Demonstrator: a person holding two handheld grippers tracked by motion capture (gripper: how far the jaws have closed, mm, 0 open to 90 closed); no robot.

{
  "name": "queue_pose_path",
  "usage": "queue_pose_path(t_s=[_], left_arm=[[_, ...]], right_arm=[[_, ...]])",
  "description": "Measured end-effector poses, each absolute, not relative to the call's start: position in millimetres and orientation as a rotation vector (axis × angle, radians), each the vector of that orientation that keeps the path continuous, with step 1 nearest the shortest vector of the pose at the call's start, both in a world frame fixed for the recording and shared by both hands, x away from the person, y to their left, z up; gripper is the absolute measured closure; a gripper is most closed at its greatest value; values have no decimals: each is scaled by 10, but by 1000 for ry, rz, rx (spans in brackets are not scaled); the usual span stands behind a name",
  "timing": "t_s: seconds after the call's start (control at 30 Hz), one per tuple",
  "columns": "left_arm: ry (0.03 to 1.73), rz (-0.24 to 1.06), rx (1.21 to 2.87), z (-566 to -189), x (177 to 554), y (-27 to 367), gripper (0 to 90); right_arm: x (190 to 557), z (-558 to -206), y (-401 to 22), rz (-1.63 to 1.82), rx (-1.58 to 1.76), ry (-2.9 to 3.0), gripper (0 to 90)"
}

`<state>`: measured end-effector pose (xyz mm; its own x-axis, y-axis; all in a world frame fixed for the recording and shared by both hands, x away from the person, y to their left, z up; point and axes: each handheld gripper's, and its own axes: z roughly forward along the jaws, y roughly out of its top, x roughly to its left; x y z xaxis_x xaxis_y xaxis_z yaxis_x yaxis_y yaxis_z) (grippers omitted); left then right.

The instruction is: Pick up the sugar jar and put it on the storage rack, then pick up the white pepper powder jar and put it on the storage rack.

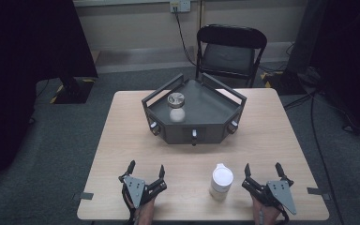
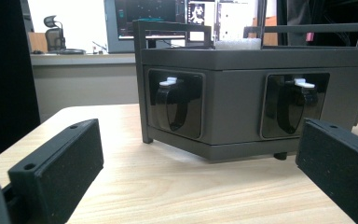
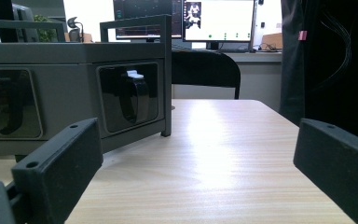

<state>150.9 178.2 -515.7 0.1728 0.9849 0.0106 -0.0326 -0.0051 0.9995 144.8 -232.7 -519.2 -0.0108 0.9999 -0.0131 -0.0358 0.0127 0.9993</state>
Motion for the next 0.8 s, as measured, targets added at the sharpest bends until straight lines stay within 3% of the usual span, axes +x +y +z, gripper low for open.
queue_pose_path(t_s=[0.8], left_arm=[[1107, 1134, 1236, -5218, 1505, 1706, 0]], right_arm=[[1447, -5193, -2331, 1226, 1168, 1198, 0]])
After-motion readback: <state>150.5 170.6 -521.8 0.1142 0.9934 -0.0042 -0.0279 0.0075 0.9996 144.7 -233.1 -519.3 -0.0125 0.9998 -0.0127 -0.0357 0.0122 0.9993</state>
